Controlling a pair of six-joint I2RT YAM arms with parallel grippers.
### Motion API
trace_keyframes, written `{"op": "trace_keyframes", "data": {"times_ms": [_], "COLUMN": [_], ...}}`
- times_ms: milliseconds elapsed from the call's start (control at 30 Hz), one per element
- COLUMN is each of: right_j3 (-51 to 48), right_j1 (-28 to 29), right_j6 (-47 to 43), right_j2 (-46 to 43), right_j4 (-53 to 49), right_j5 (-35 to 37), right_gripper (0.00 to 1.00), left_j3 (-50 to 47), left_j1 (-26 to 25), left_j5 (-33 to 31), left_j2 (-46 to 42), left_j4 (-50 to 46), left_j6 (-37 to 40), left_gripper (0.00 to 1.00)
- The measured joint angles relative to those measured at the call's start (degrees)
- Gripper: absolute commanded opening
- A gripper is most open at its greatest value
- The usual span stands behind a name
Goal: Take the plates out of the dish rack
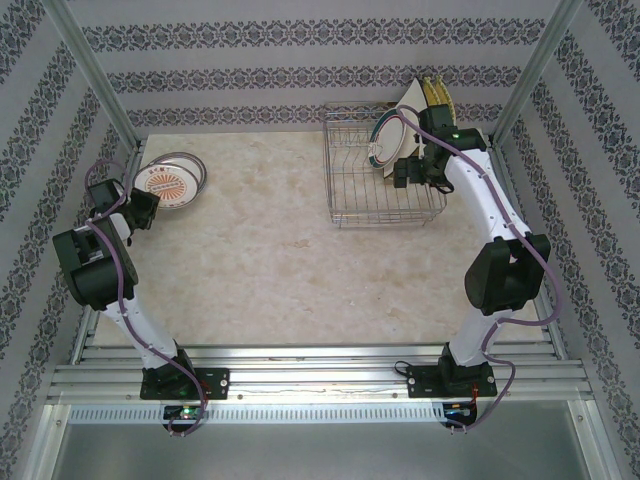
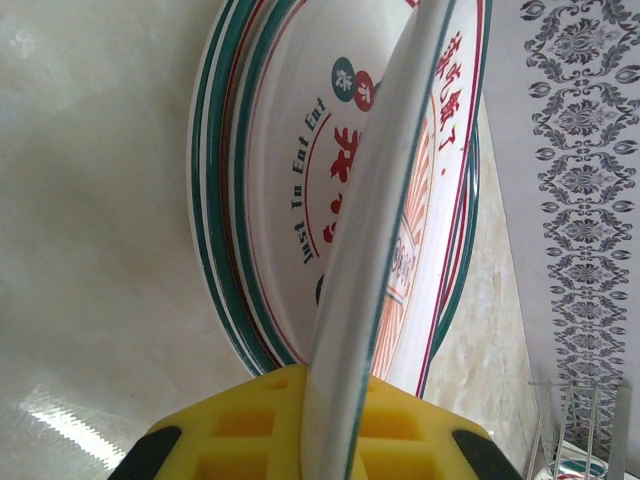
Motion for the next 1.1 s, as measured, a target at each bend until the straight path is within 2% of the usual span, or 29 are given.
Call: {"op": "trace_keyframes", "data": {"times_ms": [200, 400, 867, 1100], "right_j3": [0.0, 0.0, 0.02, 0.02], "right_j1": [0.26, 0.39, 0.66, 0.76], "right_j6": [-0.02, 0.0, -0.02, -0.02], "right_j2": [0.11, 0.68, 0.74, 0.74], "right_j4": [-0.02, -0.02, 0.0, 0.0], "right_j5": [0.0, -0.02, -0.02, -0.42], "right_gripper": [0.98, 0.98, 0.98, 0.98], "left_j3": [0.28, 0.85, 2.47, 4.31], "left_j1": [0.0, 0.0, 0.0, 0.0], "left_j5": [-0.52, -1.49, -1.92, -2.78], "left_j2": [0.0, 0.0, -0.02, -0.02], "left_j4": [-0.07, -0.57, -4.15, -7.17], "left_j6": [0.26, 1.11, 3.32, 5.4], "left_gripper": [0.01, 0.12, 0.24, 0.37]}}
